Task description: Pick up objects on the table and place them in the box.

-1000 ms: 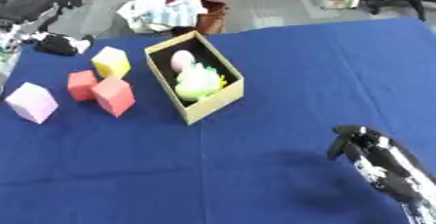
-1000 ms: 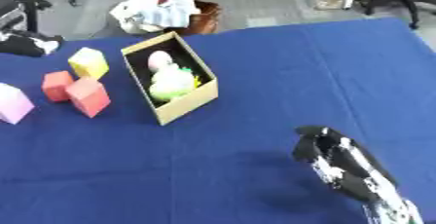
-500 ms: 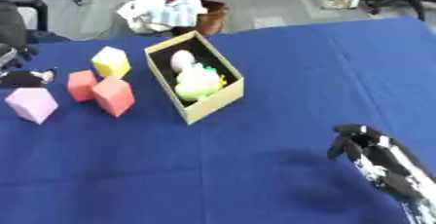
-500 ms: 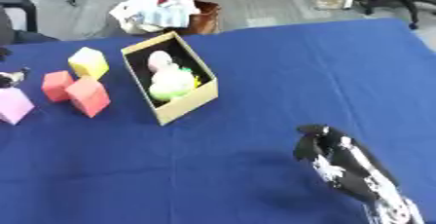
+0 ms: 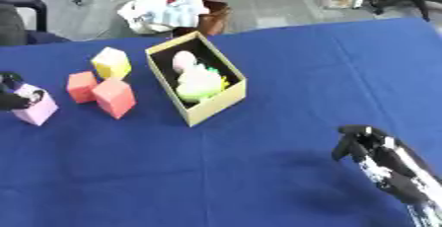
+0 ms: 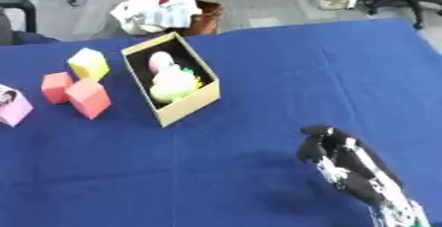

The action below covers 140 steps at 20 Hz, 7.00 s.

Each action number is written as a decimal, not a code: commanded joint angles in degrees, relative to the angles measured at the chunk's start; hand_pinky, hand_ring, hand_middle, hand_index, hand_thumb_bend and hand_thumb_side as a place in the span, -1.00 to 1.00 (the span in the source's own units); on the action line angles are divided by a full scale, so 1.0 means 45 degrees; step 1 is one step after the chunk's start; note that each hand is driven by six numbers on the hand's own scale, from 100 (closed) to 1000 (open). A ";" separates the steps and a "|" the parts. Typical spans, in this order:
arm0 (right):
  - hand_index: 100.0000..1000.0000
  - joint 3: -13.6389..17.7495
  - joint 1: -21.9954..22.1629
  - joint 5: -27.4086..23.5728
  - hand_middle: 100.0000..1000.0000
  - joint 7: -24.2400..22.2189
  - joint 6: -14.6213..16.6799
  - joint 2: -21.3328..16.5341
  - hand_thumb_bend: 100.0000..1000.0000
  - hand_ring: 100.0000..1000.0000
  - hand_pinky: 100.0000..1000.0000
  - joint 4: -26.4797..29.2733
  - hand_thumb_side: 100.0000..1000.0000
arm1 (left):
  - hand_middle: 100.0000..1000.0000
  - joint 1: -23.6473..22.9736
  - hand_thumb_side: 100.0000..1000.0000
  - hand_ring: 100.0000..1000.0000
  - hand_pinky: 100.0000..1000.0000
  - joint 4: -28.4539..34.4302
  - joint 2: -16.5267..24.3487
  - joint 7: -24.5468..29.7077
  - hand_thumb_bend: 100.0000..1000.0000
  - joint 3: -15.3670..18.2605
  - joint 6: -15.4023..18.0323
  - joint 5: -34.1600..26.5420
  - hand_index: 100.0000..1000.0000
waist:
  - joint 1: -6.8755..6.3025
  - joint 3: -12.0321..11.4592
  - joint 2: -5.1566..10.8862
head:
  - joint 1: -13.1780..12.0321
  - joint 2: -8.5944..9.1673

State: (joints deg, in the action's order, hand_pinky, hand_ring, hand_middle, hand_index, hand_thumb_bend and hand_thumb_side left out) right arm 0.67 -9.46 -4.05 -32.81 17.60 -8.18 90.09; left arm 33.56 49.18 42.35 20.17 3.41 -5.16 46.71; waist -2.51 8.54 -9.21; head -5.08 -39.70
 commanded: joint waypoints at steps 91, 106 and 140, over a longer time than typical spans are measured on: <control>0.52 -0.0056 -0.0062 0.0014 -0.02 -0.0178 0.0093 -0.0169 -1.00 0.07 0.04 -0.0027 -0.26 | 0.65 0.0450 0.82 0.55 0.65 0.7085 0.0019 0.3281 0.08 -0.2772 0.3282 -0.0156 0.85 | 0.0091 0.0001 0.0328 | 0.0090 0.0129; 0.52 0.0005 -0.0070 0.0018 -0.02 -0.0113 0.0114 -0.0173 -1.00 0.07 0.04 -0.0030 -0.26 | 0.63 -0.0638 0.77 0.49 0.58 0.5559 -0.0532 0.2337 -0.21 -0.2194 0.2198 0.0941 0.85 | 0.0127 -0.0027 0.0317 | 0.0157 0.0097; 0.52 -0.0006 -0.0072 0.0029 -0.02 -0.0125 0.0099 -0.0159 -1.00 0.07 0.04 -0.0002 -0.26 | 0.57 -0.1001 0.64 0.45 0.56 0.5314 -0.0704 0.1472 -0.39 -0.1886 0.1608 0.1344 0.82 | 0.0104 -0.0018 0.0334 | 0.0179 0.0124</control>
State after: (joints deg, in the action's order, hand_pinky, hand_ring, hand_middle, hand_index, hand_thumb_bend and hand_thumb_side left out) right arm 0.36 -9.12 -4.06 -33.60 18.09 -7.92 89.38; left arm 28.57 72.80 38.13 26.84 -6.00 2.18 52.45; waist -2.07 8.47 -9.21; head -4.40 -39.68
